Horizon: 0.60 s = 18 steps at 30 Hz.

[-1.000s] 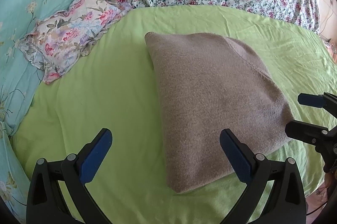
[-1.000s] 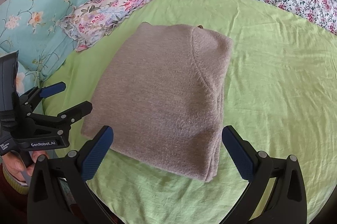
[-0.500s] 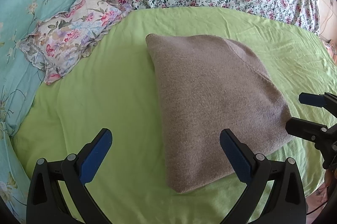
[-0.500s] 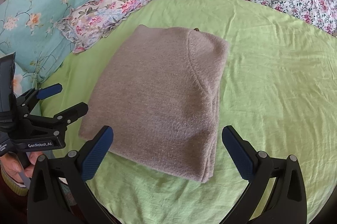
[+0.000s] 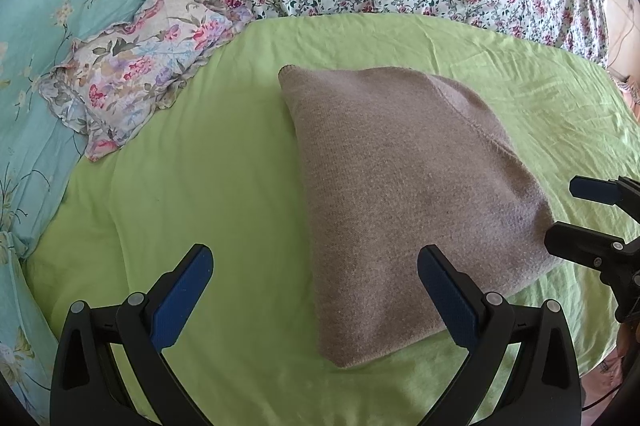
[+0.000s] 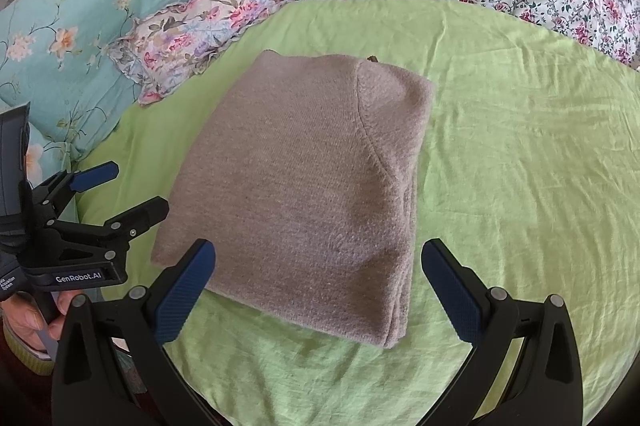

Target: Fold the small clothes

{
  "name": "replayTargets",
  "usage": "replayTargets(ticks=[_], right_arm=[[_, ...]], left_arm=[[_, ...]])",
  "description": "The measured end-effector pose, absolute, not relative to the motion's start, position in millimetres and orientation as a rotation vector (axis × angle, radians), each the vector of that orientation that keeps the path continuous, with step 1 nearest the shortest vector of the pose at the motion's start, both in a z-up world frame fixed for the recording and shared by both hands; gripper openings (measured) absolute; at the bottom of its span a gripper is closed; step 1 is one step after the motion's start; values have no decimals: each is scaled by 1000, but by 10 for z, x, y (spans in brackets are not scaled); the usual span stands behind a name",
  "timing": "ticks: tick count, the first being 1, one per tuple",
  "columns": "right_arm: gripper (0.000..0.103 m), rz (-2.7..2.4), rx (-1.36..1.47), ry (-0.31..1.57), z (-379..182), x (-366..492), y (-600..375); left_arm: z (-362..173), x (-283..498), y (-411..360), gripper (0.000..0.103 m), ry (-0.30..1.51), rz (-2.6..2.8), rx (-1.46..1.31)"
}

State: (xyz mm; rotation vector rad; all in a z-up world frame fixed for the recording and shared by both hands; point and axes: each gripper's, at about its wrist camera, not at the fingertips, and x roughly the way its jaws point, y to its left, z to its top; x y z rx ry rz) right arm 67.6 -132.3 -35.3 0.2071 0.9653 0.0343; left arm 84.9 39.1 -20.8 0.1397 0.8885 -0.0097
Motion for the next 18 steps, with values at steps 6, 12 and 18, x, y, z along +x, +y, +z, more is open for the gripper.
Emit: replayTargets(ticks=[6, 12, 18], right_arm=[[103, 29, 206, 961, -326, 674, -1333], [103, 28, 210, 952, -288, 688, -1308], [103, 27, 213, 951, -288, 692, -1294]], left_arm=[[-199, 843, 381, 102, 889, -10, 137], [-194, 835, 372, 102, 889, -10, 134], [-196, 840, 373, 102, 889, -9, 135]])
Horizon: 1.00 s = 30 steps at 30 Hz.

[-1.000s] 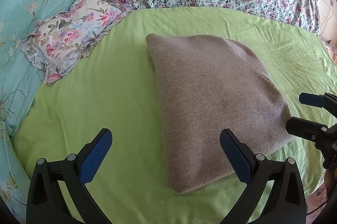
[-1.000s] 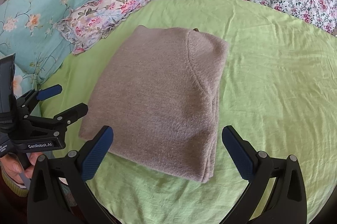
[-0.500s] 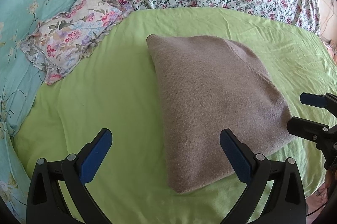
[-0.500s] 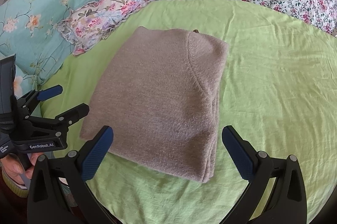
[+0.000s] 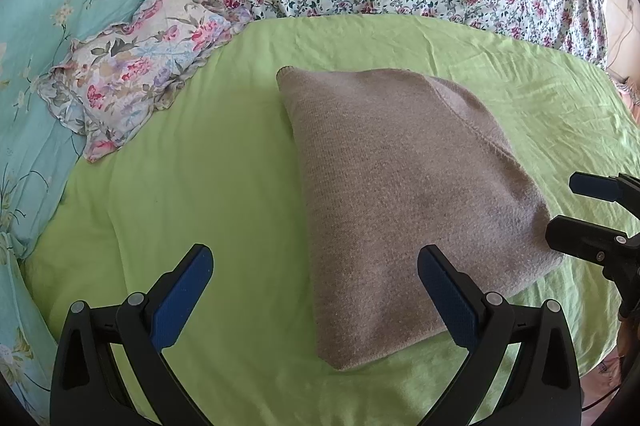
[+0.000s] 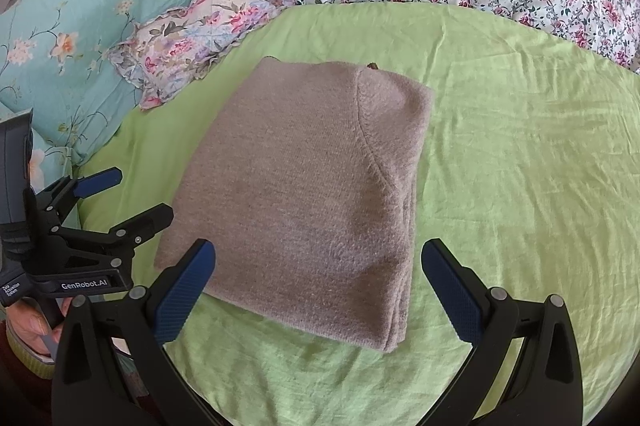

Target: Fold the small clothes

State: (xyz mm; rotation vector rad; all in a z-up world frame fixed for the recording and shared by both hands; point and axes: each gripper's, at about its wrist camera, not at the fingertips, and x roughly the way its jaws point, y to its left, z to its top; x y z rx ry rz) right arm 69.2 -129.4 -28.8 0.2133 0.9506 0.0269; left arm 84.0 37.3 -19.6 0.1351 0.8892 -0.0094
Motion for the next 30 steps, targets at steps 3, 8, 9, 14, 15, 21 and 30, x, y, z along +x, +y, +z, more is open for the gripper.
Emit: replayTargets(ticks=[3, 8, 9, 14, 15, 21, 30], right_arm=[[103, 26, 213, 951, -291, 707, -1306], [103, 26, 213, 951, -289, 713, -1305], [103, 26, 212, 951, -288, 710, -1306], [103, 29, 212, 950, -288, 720, -1321], [103, 28, 212, 950, -286, 718, -1318], [103, 29, 211, 950, -285, 722, -1321], [103, 30, 211, 950, -287, 732, -1329]], left_arm=[[-194, 838, 372, 102, 888, -9, 136], [-177, 843, 343, 102, 885, -7, 135], [-178, 844, 349, 102, 886, -7, 135], [-164, 857, 344, 102, 888, -9, 135], [-163, 860, 342, 102, 889, -9, 135], [-163, 861, 337, 102, 889, -8, 135], [-170, 876, 324, 102, 890, -9, 136]])
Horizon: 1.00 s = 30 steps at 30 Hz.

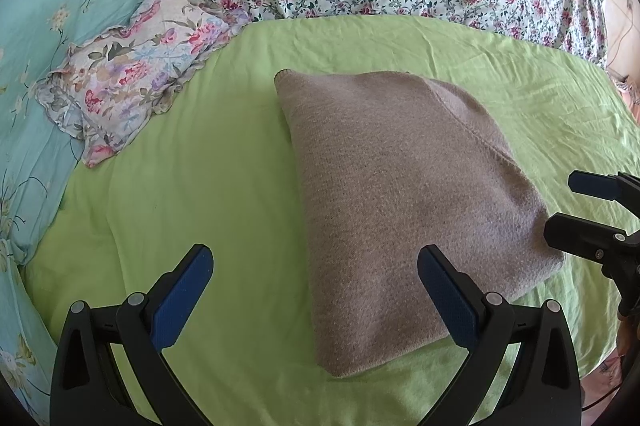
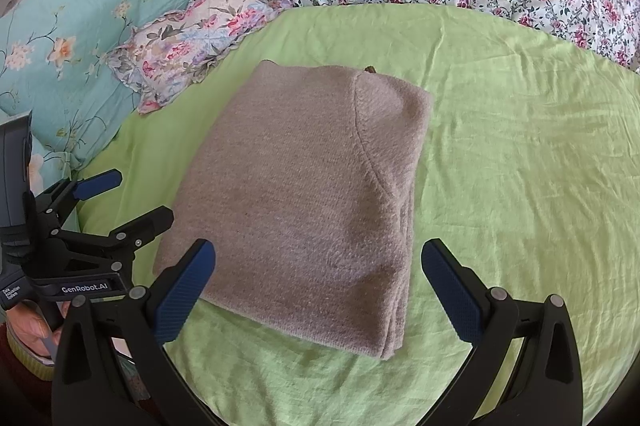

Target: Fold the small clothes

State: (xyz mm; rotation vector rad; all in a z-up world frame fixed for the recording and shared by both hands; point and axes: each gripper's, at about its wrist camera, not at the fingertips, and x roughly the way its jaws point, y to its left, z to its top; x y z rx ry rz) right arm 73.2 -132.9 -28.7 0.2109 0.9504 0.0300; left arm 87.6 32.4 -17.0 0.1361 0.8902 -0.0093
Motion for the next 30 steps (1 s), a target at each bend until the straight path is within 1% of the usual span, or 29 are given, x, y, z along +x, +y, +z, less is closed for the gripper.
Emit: replayTargets(ticks=[30], right_arm=[[103, 13, 227, 930, -267, 881, -1510]], left_arm=[[-155, 1067, 283, 102, 877, -14, 139]])
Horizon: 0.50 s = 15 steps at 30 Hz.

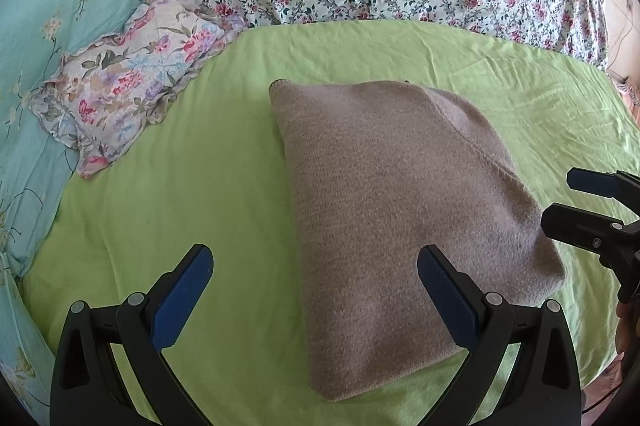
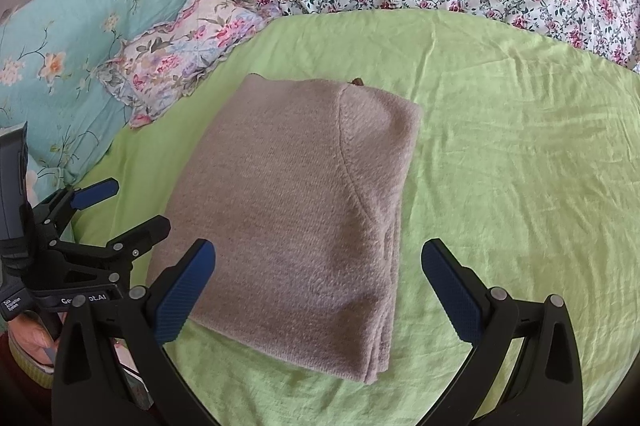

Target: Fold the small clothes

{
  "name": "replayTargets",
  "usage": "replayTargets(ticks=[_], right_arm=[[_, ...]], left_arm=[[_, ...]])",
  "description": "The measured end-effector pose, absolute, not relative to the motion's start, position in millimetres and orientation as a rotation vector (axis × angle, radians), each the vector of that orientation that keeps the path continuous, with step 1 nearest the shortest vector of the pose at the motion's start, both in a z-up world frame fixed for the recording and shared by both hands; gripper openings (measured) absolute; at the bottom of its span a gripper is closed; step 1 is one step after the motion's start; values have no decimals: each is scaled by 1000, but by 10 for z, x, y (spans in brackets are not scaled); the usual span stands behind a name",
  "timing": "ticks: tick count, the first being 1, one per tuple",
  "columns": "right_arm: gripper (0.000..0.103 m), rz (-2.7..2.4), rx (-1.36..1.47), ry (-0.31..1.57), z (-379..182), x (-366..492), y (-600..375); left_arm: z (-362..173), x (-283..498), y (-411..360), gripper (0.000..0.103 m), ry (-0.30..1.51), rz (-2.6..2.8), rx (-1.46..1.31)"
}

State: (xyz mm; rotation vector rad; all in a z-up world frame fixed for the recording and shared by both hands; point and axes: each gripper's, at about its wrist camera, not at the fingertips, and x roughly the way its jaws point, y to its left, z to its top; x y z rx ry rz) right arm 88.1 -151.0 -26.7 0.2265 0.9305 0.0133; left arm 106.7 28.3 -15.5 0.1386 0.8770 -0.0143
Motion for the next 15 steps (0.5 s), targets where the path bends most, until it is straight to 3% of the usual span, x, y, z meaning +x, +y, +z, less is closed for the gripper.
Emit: replayTargets(ticks=[15], right_arm=[[103, 3, 244, 942, -348, 945, -1575]], left_arm=[[-173, 1128, 359, 102, 889, 20, 80]])
